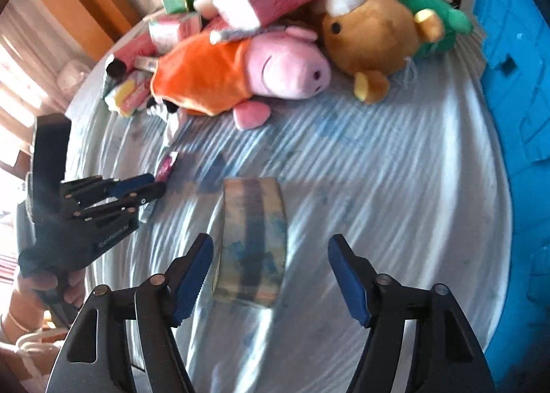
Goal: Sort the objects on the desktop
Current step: 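Grasp the pink toothpaste tube with left gripper while right grasps clear tape roll, then carry the toothpaste tube and tape roll into the crate and release both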
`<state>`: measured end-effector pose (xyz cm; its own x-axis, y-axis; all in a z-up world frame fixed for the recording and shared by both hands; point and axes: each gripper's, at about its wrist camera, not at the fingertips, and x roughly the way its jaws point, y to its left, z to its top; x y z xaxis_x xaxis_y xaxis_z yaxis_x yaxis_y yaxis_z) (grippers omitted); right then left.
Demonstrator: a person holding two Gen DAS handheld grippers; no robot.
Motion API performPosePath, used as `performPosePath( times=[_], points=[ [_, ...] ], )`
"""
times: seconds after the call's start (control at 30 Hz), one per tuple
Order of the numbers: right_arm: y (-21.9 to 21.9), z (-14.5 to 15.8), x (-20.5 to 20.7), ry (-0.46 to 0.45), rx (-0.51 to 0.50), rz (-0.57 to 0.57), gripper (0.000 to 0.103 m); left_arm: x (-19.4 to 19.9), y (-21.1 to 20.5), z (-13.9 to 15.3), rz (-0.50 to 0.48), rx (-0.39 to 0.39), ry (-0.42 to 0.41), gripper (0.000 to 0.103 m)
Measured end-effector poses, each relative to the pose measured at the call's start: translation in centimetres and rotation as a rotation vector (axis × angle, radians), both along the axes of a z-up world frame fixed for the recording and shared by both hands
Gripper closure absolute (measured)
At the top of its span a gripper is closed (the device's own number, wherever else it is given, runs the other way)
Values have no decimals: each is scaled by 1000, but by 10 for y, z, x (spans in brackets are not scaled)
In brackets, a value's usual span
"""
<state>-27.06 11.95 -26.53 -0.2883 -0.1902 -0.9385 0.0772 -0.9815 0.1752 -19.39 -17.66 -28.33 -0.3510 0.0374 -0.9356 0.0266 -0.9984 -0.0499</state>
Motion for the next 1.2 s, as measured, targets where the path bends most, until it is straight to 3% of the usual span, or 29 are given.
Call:
performPosePath(
  times=[0.1, 0.13, 0.2, 0.3, 0.5, 0.57, 0.7, 1.2],
  points=[
    [-7, -26, -12, -44, 25, -17, 36, -1, 4, -1, -24, -31, 12, 84],
    [-6, -34, -14, -56, 17, -25, 59, -1, 4, 0, -23, -23, 12, 85],
    [-4, -34, -14, -57, 30, -47, 70, 3, 4, 6, -21, -15, 32, 85],
    [-2, -20, -11, -2, 14, -55, 71, 11, 5, 23, -26, -34, 87, 85],
    [3, 34, 6, 145, 31, -69, 71, 20, 3, 70, -26, -36, 187, 85],
    [8, 56, 15, 201, 30, -92, 71, 41, 21, 89, -38, -52, 221, 85],
    [18, 100, 37, 310, 42, -141, 72, 32, 56, 108, -80, -48, 289, 85],
    [102, 272, 178, 703, 145, -451, 72, 56, 197, 256, -371, 64, 611, 85]
  ],
)
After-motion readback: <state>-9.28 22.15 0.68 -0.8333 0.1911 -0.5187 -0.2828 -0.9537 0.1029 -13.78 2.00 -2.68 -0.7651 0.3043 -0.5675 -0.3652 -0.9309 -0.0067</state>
